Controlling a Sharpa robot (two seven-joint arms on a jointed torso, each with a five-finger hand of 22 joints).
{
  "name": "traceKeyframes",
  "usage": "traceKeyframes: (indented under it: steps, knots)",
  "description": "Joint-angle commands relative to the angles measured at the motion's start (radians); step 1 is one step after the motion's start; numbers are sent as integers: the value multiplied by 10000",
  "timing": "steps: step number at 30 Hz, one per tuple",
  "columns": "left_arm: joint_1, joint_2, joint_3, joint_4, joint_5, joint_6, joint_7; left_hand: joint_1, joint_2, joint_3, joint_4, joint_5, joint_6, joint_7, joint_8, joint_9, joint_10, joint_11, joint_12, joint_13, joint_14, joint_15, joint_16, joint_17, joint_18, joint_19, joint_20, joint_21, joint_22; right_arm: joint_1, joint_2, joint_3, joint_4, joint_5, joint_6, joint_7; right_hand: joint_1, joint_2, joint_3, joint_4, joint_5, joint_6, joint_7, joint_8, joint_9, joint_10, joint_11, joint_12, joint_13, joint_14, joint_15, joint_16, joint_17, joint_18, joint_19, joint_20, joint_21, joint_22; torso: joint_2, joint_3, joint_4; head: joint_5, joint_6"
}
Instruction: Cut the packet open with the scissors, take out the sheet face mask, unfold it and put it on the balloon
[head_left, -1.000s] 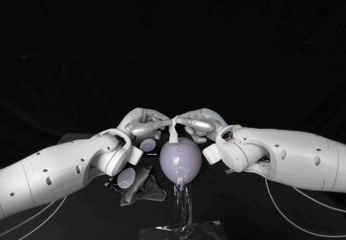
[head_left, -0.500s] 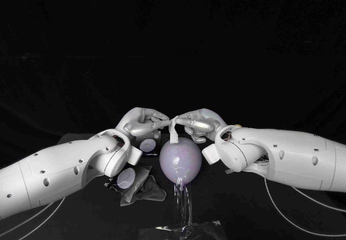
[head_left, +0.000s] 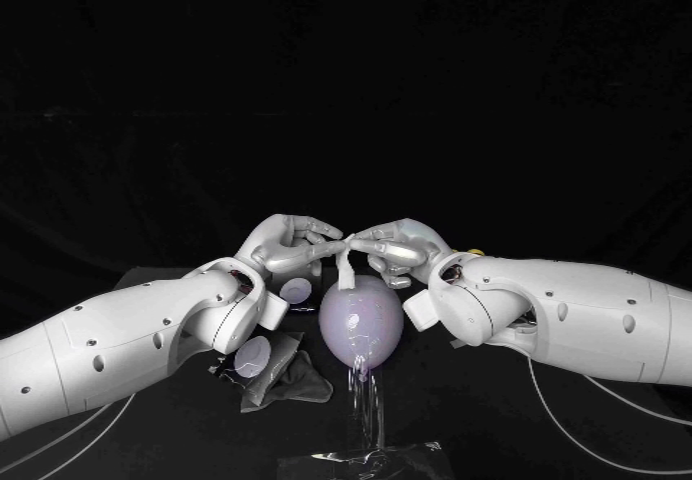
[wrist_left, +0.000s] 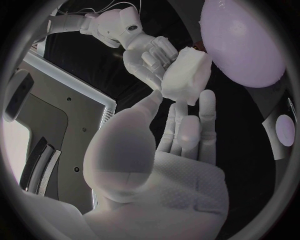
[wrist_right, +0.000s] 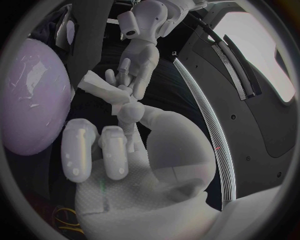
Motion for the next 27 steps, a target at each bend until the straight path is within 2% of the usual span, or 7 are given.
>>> traceKeyframes:
  steps: [1, 7, 13, 27]
  knots:
    - [16, 38, 15, 0, -92, 151, 118, 161, 39, 94, -46, -18, -18, -24, -24, -11, -58, -13, -63, -23, 10, 63, 53, 66, 35, -49, 23, 74, 71, -6, 7, 4, 29, -145, 134, 40, -29, 92, 23, -1, 24, 186, -147, 329, 467, 24, -4, -24, -2, 843, -60, 42, 1976, -8, 105, -55, 24, 2073, -5, -1, 1, -6, -1]
    - [17, 59, 15, 6, -202, 349, 42, 333, 87, 251, -114, -19, 255, -90, 67, -1, -20, -69, -133, -75, 74, 25, 119, 195, 20, -2, 12, 262, 268, -12, 15, 4, 34, -154, 124, 49, -29, 92, 23, -1, 24, 186, -147, 329, 467, 24, -4, -24, -2, 843, -60, 42, 1976, -8, 105, -55, 24, 2073, -3, -2, 5, -15, 5]
    - [17, 67, 15, 10, -237, 458, 61, 354, 204, 407, -71, -18, 737, -247, 255, 42, 186, -219, -94, -77, 90, -87, 150, 228, 26, -37, -35, 357, 350, -15, 17, 4, 24, -156, 119, 49, -30, 93, 26, -6, 24, 183, -149, 336, 474, 29, -6, -20, -1, 845, -62, 45, 1981, -5, 99, -57, 12, 2069, 2, -6, 4, -58, 4]
    - [17, 102, 15, 0, -241, 529, 93, 182, 178, 439, 62, -19, 900, -304, 258, 8, 263, -265, -98, -78, 244, -141, 245, 528, -23, 78, -84, 577, 618, -17, 50, 3, -2, -156, 156, 21, -30, 93, 26, -6, 24, 183, -149, 336, 474, 29, -6, -20, -1, 845, -62, 45, 1981, -5, 99, -57, 12, 2069, -2, -6, 5, -29, -25]
